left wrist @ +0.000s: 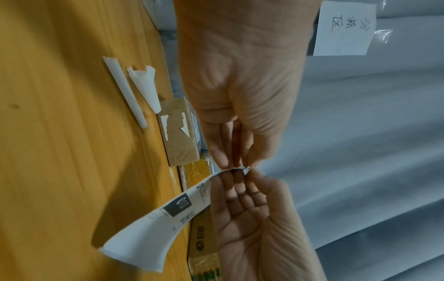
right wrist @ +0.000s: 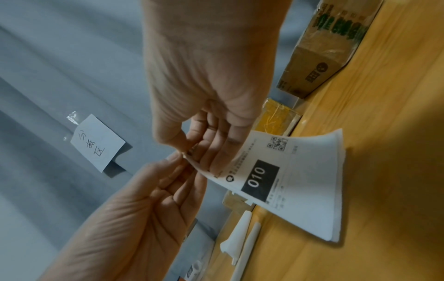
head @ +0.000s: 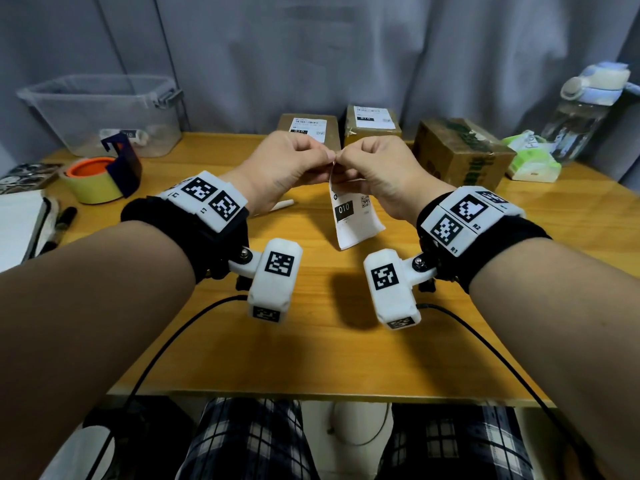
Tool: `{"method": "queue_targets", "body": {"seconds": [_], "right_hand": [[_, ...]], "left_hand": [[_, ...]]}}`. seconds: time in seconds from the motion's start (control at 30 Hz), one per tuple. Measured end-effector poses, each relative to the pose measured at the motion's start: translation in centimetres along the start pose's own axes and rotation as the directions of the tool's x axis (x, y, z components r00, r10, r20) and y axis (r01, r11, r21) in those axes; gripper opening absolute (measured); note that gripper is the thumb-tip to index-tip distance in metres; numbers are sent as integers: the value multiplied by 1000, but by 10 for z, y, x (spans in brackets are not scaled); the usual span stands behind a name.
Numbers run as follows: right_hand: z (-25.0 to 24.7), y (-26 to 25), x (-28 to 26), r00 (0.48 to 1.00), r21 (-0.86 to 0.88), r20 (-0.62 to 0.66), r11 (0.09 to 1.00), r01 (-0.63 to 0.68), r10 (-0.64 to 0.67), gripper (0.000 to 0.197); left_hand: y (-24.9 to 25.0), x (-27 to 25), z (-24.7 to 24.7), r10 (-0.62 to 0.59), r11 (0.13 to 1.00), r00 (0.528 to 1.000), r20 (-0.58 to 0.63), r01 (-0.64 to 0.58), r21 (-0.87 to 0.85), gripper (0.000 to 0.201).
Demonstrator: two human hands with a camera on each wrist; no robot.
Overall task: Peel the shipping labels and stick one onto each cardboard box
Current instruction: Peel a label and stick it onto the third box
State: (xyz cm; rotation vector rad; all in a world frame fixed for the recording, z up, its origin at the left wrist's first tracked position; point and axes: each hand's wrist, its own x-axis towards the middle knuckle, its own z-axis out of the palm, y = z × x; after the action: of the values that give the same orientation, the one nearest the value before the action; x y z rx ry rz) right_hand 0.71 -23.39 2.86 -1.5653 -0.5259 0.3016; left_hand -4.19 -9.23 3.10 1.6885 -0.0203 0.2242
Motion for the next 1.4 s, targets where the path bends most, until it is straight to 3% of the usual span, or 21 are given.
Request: {"method": "queue_targets", "body": {"seconds": [0.2, 0.37, 0.7, 0.8, 0.97, 1.1, 1.17, 1.23, 1.4], "right_hand": [[5, 2, -1, 1000, 52, -4, 999, -12, 12, 25], [7, 1, -2, 992, 147, -58, 984, -98, 108, 13], [7, 5, -4, 995, 89, -25, 991, -96, 99, 29], [6, 5, -5, 994, 107, -31, 989, -105, 109, 21], [3, 3, -8, 997, 42, -27, 996, -77, 78, 8], [2, 6, -9, 998, -71, -59, 997, -25, 21, 12], [2, 7, -9, 999, -114, -52, 994, 1, -7, 10], [1, 8, -8, 999, -146, -36, 989, 15, -21, 6], [-4, 4, -4, 1000, -159, -23, 987, -13, 9, 12]], "left_hand": [[-2, -2, 2, -15, 1000, 999, -45, 16, 21, 18], [-6, -1, -1, -21, 999, 994, -106, 17, -39, 20], [-8, -1, 0, 51, 996, 997, -50, -47, 75, 19], [-8, -1, 0, 46, 995, 996, -73, -40, 90, 20], [-6, -1, 1, -3, 995, 996, -86, 11, 95, 20], [-5, 0, 4, -83, 997, 994, -66, 82, -7, 15], [-6, 0, 4, -82, 996, 997, -15, 82, 17, 20], [-5, -1, 4, -70, 996, 997, 18, 69, 50, 13], [-3, 0, 2, -95, 995, 995, 19, 95, 20, 13]]}}
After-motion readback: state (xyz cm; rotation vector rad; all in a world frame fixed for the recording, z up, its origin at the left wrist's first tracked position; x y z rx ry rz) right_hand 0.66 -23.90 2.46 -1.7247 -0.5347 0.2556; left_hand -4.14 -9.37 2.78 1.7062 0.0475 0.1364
